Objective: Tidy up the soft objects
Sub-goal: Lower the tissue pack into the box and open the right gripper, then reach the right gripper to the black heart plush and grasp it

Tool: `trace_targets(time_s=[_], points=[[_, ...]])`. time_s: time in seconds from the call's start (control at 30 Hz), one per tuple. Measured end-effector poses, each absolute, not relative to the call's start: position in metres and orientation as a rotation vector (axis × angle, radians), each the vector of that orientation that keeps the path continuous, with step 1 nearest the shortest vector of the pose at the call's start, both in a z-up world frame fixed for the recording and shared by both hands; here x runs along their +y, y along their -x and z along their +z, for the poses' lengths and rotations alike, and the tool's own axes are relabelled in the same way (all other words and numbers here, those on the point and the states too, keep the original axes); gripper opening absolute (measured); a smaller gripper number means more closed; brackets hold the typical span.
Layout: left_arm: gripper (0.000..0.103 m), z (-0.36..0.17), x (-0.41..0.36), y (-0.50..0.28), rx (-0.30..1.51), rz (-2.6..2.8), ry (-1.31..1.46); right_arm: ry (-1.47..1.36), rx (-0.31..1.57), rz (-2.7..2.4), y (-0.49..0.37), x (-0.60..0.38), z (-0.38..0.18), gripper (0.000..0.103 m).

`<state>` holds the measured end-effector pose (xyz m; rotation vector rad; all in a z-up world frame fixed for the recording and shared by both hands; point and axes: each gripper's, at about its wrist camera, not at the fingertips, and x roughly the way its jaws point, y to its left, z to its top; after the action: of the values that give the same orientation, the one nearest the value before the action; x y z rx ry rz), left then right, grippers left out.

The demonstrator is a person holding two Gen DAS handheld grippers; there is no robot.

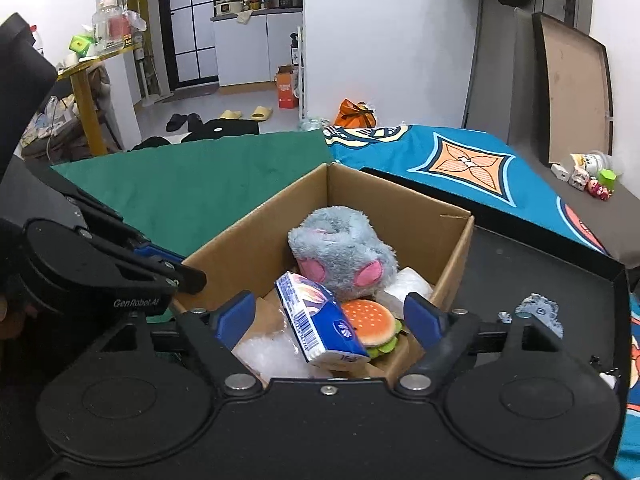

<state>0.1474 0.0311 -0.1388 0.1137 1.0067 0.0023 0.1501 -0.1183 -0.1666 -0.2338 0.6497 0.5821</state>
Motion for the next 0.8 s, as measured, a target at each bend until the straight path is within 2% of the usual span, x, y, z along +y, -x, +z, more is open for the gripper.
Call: trace_targets(time_s=[0.33, 0.67, 0.8], points=[[0.012, -0.136, 0.021, -0.145, 0.988, 0.057, -0.192, 0.240, 0.663, 0.539, -0.159, -0.158, -0.155, 0.081], [0.034, -0.133, 0.011, -0.144, 0.966, 0.102, -0.278, 0.268, 0.673, 0.462, -0.174, -0.205, -0.160, 0.081], [0.035, -0.133, 0.003, -0.143, 0.961, 0.090, -0.320, 0.210, 0.700, 0.383, -0.180, -0.225, -0.177, 0.081]])
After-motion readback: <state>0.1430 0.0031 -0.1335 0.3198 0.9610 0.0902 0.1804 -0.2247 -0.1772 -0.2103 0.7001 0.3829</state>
